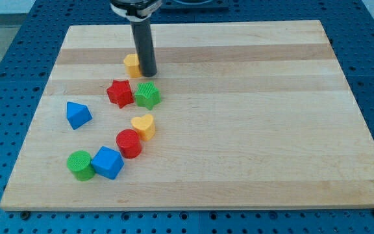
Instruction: Place the hexagon at the top left of the board
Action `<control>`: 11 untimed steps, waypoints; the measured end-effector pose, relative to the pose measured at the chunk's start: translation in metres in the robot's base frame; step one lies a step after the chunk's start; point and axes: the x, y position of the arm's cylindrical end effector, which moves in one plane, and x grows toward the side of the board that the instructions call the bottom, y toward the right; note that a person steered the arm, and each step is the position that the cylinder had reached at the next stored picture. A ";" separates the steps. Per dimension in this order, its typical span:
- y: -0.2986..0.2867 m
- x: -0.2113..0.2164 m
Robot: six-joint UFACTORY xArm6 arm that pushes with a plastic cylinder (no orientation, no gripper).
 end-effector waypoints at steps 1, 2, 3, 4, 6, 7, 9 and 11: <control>-0.027 0.000; -0.050 0.000; -0.061 0.000; -0.061 -0.009; -0.061 -0.033; -0.061 -0.049; -0.061 -0.078; -0.066 -0.097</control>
